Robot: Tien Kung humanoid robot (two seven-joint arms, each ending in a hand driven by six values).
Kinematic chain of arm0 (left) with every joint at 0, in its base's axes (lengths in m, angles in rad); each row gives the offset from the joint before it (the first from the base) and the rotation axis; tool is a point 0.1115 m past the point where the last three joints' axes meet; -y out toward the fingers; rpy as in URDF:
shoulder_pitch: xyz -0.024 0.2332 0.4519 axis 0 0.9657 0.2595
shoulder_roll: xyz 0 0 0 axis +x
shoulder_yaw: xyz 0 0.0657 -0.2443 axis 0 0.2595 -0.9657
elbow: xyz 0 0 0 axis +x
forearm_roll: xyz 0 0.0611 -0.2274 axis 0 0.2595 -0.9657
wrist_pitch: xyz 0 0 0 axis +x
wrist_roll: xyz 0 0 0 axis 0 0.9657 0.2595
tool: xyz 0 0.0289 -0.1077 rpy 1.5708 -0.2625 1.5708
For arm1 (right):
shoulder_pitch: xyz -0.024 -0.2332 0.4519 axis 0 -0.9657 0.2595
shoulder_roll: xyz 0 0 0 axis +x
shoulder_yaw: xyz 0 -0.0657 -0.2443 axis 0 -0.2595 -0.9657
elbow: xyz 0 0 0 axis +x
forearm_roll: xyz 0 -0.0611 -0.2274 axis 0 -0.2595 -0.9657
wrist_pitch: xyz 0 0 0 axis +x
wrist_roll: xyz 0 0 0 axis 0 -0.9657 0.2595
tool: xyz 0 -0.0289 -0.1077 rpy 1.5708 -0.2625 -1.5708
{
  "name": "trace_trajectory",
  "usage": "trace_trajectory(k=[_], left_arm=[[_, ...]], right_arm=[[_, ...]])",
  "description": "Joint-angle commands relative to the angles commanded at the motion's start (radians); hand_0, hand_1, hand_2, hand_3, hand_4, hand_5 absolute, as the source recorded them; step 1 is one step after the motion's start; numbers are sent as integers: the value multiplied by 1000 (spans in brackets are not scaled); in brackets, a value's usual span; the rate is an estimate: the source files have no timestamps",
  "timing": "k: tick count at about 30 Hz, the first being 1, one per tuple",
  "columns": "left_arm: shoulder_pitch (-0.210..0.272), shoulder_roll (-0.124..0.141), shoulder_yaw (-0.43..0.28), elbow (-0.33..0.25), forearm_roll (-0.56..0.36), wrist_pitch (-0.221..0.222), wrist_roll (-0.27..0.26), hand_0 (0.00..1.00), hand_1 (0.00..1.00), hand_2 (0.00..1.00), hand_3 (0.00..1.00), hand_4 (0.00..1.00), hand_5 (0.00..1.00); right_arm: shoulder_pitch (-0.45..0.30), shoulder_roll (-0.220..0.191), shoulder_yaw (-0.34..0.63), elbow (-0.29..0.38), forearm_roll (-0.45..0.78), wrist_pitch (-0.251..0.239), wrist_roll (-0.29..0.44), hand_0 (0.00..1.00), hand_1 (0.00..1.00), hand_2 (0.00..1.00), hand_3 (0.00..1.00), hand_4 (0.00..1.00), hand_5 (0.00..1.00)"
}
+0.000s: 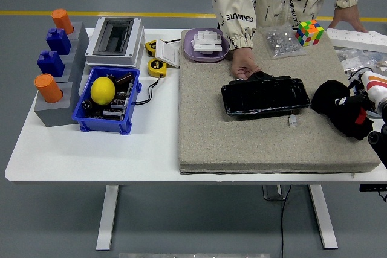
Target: Pick the rag up,wipe the panel,place it on the desk
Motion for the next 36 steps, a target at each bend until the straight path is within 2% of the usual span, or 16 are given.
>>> trace_trajectory(k=[1, 6, 7, 13, 18, 19, 22, 26, 32, 36], left_arm=[[0, 0, 0, 0, 0, 0, 0, 605, 636, 635, 560, 633, 442], [0, 0, -3, 0, 1, 0, 0, 605, 636, 635, 560, 633, 442], [1, 0, -4, 0, 1, 0, 0, 605, 636, 635, 560, 633, 442], [4, 0, -7, 1, 3, 0, 0, 604, 636, 635, 560, 633, 442], [5, 0, -6, 1, 3, 0, 0, 604, 636, 635, 560, 633, 442], [5, 0, -5, 1, 3, 0, 0, 604, 636, 635, 560, 633, 442], [4, 0, -4, -1, 3, 0, -1, 604, 636, 635, 560, 633, 442], [2, 2, -1, -1, 4, 1, -1, 603, 636, 635, 560, 633, 442], [3, 3, 3, -1, 3, 0, -1, 604, 636, 635, 560, 633, 443], [3, 3, 7, -1, 2, 0, -1, 604, 636, 635, 560, 633, 443]], right_arm=[[0, -1, 1, 0, -1, 5, 0, 630, 639, 728, 732, 998, 533], [0, -8, 11, 7, -9, 35, -1, 630, 639, 728, 732, 998, 533], [1, -10, 13, 9, -10, 39, -1, 669, 665, 747, 749, 998, 534], [3, -29, 30, 29, -11, 44, -7, 668, 658, 748, 747, 998, 529], [-8, -63, 70, 80, -3, 44, -20, 668, 658, 748, 747, 998, 529], [-12, -69, 78, 91, 0, 42, -22, 632, 643, 729, 735, 998, 539], [-36, -102, 133, 153, 10, 16, -25, 632, 643, 729, 735, 998, 539], [-75, -145, 211, 226, 81, -46, 18, 626, 638, 715, 722, 998, 553], [-146, -180, 329, 314, 330, -197, 153, 631, 640, 714, 711, 998, 555], [-176, -175, 407, 337, 499, -238, 206, 631, 640, 714, 711, 998, 555]])
